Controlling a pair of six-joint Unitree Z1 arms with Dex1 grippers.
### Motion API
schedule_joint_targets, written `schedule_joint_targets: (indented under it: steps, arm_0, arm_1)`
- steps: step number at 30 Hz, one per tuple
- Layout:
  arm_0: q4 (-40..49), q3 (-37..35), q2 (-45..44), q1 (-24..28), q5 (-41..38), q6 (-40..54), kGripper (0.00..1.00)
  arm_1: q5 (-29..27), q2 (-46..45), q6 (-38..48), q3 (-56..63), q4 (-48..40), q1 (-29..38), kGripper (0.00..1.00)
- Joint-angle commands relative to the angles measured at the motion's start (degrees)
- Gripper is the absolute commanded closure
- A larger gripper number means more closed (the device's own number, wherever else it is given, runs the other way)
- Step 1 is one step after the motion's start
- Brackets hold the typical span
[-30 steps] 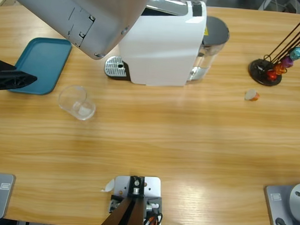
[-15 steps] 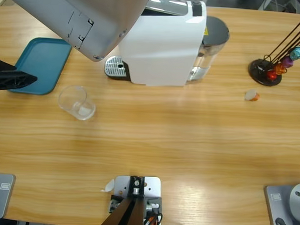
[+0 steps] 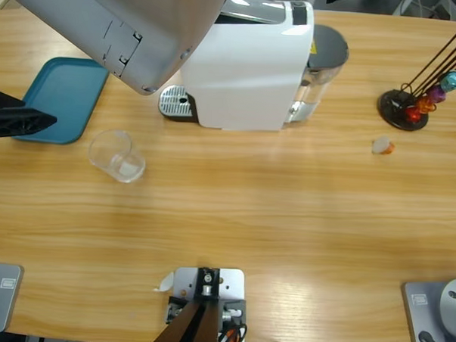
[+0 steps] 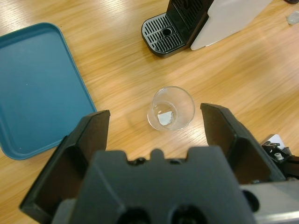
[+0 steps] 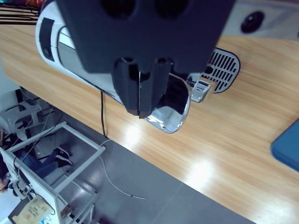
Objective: Pour coffee
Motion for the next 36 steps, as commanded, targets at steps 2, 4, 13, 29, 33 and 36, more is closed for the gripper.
schedule_joint_targets:
  steps: [2, 4, 13, 29, 33, 36]
  arm_0:
    - [-0.57, 2.0, 1.5, -1.25, -0.44, 0.39, 0.17]
    - [-0.57, 2.0, 1.59, -1.25, -0.36, 0.36, 0.17]
    - [-0.57, 2.0, 1.73, -1.25, -0.36, 0.36, 0.17]
    - [-0.62, 1.83, 2.66, -1.51, 0.52, 0.27, 0.17]
    - [-0.66, 1.83, 2.91, -1.51, 0.45, 0.27, 0.17]
    - [-0.66, 1.79, 3.01, -1.51, 0.43, 0.27, 0.17]
  arm_1:
    - [5.55, 14.1, 2.32, 6.86, 1.2, 1.46, 1.0]
    - [5.64, 14.27, 2.6, 6.86, 1.09, 1.52, 1.0]
    - [6.2, 14.89, 3.99, 7.21, 0.53, 1.52, 1.0]
    - [7.71, 6.26, -1.37, 4.23, 7.51, 1.24, 0.527]
    - [8.33, 1.3, -1.76, 3.05, 9.48, -0.93, 0.117]
    - [8.05, -1.25, -1.76, 0.92, 11.81, -2.54, 0.076]
